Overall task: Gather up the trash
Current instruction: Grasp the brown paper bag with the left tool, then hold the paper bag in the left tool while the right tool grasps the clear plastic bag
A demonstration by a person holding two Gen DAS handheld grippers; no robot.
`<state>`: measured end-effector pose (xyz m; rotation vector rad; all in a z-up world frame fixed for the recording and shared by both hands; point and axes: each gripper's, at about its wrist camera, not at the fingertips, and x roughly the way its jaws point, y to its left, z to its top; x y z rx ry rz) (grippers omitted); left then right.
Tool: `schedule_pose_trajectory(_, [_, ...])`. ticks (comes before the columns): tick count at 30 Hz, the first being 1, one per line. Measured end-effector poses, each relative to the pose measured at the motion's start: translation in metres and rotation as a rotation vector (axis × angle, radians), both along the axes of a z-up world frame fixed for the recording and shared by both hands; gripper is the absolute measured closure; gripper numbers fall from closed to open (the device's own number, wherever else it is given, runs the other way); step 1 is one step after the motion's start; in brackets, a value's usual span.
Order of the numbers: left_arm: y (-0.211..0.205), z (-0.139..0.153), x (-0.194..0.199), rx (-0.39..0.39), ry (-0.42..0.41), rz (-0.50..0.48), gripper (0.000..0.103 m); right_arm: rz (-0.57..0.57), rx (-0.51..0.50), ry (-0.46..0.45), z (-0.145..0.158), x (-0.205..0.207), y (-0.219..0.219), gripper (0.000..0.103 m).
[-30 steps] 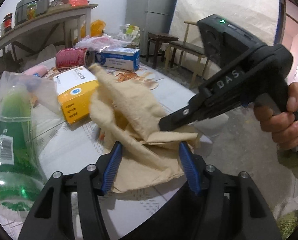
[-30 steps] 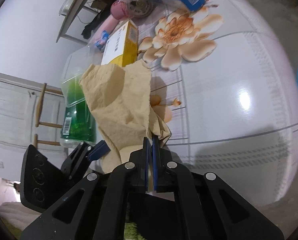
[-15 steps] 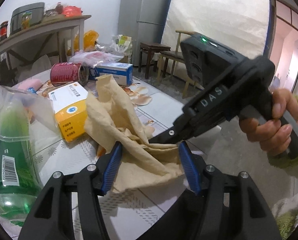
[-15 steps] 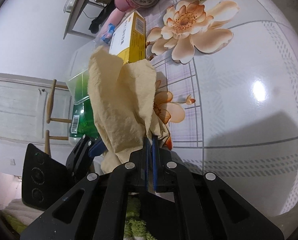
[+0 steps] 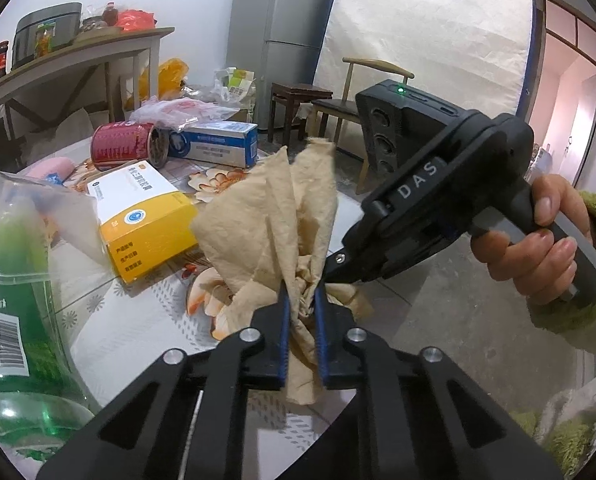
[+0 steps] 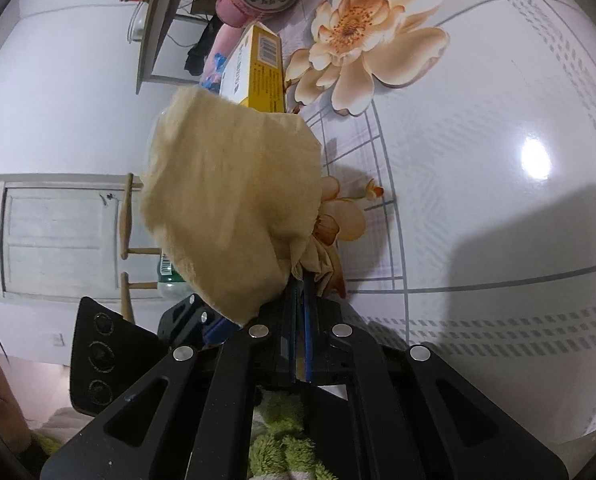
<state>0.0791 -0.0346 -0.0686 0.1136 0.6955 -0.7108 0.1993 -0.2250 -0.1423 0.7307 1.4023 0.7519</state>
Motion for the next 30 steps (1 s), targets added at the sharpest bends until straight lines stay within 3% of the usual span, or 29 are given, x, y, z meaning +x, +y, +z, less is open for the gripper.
schedule_pose_trajectory(3, [0.001,-0.001,0.001,0.005,0.004,0.007,0.096,-0.013,-0.015,-0.011,0.005,-0.001,-0.009,0.092])
schedule_pose_trajectory(5, [0.002,-0.001,0.002,0.007,0.007,0.014,0.097,-0.030,-0.052,-0.047,0.015,-0.001,-0.018,0.081])
schedule_pose_trajectory(6, [0.002,-0.001,0.002,-0.001,0.005,0.013,0.097,-0.042,-0.087,-0.076,0.023,-0.001,-0.023,0.070])
schedule_pose_trajectory(11, [0.004,-0.003,0.003,0.012,0.010,0.035,0.097,-0.099,-0.183,-0.235,0.069,0.006,-0.043,0.063])
schedule_pose_trajectory(14, [0.005,-0.003,0.003,0.015,0.014,0.045,0.097,-0.133,-0.274,-0.377,0.105,0.019,-0.046,0.055])
schedule_pose_trajectory(18, [0.006,-0.005,0.003,0.011,0.019,0.052,0.097,-0.180,-0.250,-0.462,0.131,0.041,-0.038,0.041])
schedule_pose_trajectory(20, [0.006,-0.007,0.003,0.008,0.029,0.058,0.097,-0.226,-0.180,-0.437,0.131,0.061,-0.033,0.039])
schedule_pose_trajectory(23, [0.007,-0.008,0.003,0.003,0.032,0.062,0.097,-0.286,-0.037,-0.306,0.109,0.086,-0.021,0.039])
schedule_pose_trajectory(30, [0.009,-0.009,0.001,-0.007,0.036,0.060,0.097,-0.446,0.073,-0.098,0.074,0.123,0.000,0.041])
